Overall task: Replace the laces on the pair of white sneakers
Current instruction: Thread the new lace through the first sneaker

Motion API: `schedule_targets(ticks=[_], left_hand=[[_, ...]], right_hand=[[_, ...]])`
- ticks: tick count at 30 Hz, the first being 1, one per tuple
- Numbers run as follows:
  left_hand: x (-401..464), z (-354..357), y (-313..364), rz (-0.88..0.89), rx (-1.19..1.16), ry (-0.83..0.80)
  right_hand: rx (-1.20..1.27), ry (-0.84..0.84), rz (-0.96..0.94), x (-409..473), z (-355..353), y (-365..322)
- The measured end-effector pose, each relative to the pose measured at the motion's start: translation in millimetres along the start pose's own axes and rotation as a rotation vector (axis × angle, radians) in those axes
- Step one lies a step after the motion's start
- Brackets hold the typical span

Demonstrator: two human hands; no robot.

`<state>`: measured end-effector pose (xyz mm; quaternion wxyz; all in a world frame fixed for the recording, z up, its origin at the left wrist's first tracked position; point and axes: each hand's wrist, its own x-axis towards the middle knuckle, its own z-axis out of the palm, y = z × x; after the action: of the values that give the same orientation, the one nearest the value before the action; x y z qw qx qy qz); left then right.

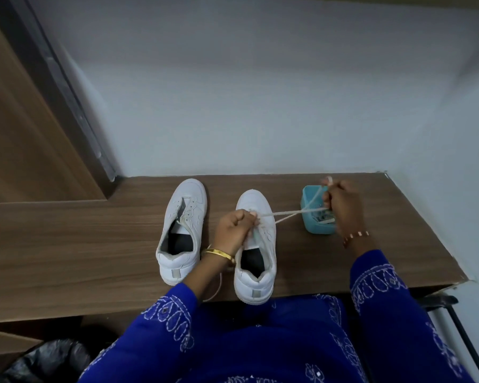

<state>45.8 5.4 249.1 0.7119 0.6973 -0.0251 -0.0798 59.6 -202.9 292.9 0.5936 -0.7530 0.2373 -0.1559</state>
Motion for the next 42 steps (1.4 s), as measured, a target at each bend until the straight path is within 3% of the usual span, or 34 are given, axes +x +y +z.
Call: schedule_targets(ticks=[2, 5, 8, 10, 12, 14, 15, 19, 23, 29, 36, 39, 42], left_hand=[[5, -12, 1, -0.018, 0.044, 0.023], [8, -21, 0, -0.032, 0.128, 0.057], [9, -22, 3, 0.026, 0.306, 0.024], [9, -19, 7, 0.03, 0.382, -0.042], [7, -14, 11, 0.031, 0.452, -0.138], [5, -8, 14, 0.071, 0.535, -0.195], [4, -7, 15, 0.099, 0.575, -0.196], [6, -10, 13, 0.174, 0.762, -0.054], [3, -16, 11, 0.144, 0.757, 0.001], [5, -7, 5, 0.135, 0.795, -0.053], [6, -14, 2, 0.184, 0.778, 0.065], [4, -12, -1, 0.187, 0.66, 0.113], [3, -9, -7, 0.078, 0.415, 0.195]], right_hand=[[-0.151, 0.045, 0.004, 5, -6, 16], [-0.431, -0.044, -0.011, 4, -5, 37], [-0.616, 0.03, -0.165, -16, 4, 46], [-0.601, 0.081, -0.354, -34, 15, 44], [-0.485, -0.155, -0.404, -49, 28, 39], [-0.393, -0.451, -0.285, -63, 44, 33], [-0.371, -0.522, -0.255, -67, 49, 33], [-0.368, -0.407, -0.257, -70, 53, 42], [-0.324, -0.354, -0.161, -65, 43, 45], [-0.269, -0.494, -0.171, -71, 56, 40], [-0.283, -0.416, -0.24, -72, 71, 40], [-0.286, -0.413, -0.274, -71, 73, 40], [-0.268, -0.408, -0.263, -70, 72, 43]])
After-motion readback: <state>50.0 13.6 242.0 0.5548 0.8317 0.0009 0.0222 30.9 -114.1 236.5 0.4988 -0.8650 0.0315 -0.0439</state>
